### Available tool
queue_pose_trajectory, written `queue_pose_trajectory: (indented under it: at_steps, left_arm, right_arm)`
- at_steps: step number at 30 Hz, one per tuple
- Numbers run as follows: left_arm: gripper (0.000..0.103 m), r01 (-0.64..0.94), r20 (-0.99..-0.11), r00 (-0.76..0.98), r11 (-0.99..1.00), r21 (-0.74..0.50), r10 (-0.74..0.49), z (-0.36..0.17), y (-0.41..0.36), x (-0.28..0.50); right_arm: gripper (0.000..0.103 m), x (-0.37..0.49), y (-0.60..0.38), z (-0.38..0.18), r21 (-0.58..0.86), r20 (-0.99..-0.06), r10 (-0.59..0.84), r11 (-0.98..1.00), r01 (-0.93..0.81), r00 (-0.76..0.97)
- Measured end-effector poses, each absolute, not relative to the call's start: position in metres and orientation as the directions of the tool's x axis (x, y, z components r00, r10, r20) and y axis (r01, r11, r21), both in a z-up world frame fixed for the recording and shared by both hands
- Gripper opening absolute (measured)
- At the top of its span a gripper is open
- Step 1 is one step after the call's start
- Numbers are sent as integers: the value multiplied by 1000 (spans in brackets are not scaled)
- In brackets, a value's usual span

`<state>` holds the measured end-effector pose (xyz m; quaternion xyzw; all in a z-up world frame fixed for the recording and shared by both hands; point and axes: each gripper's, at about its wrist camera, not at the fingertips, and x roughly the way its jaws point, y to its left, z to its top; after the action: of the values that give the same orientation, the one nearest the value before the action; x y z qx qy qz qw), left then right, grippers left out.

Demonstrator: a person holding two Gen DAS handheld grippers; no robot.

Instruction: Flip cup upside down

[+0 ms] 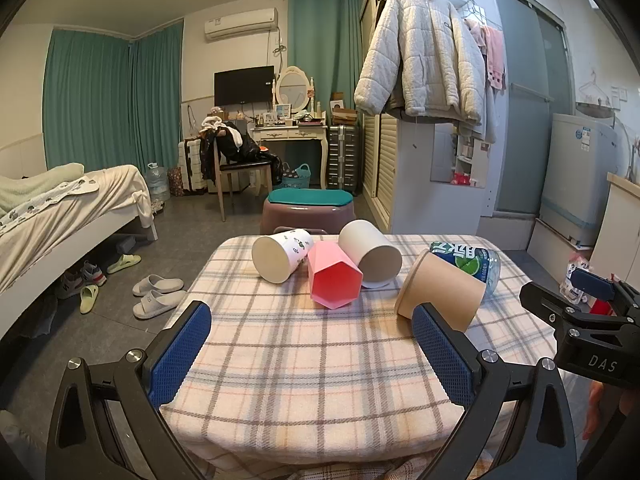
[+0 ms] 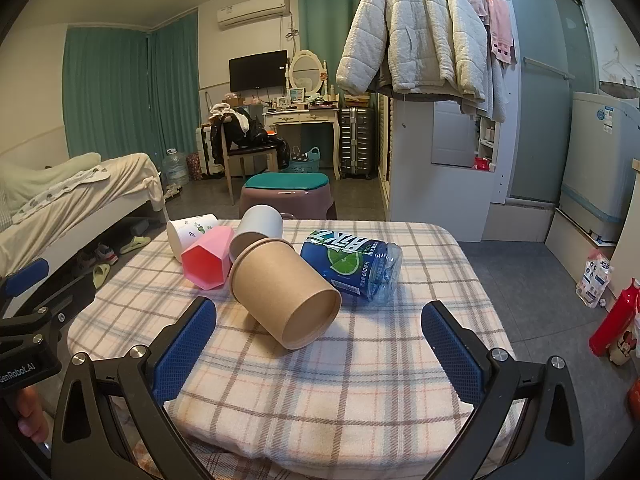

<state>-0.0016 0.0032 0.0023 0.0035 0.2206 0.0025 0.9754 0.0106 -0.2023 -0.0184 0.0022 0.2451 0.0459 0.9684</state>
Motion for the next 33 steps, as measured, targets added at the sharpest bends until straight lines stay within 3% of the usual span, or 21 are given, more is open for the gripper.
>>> queue_pose_trajectory:
  at_steps: [33]
  left_arm:
    - [103, -4, -439, 898, 1000, 10, 8, -14, -9, 0]
  right_arm:
    - [103, 14, -211, -20, 38, -474, 124, 992, -120, 872]
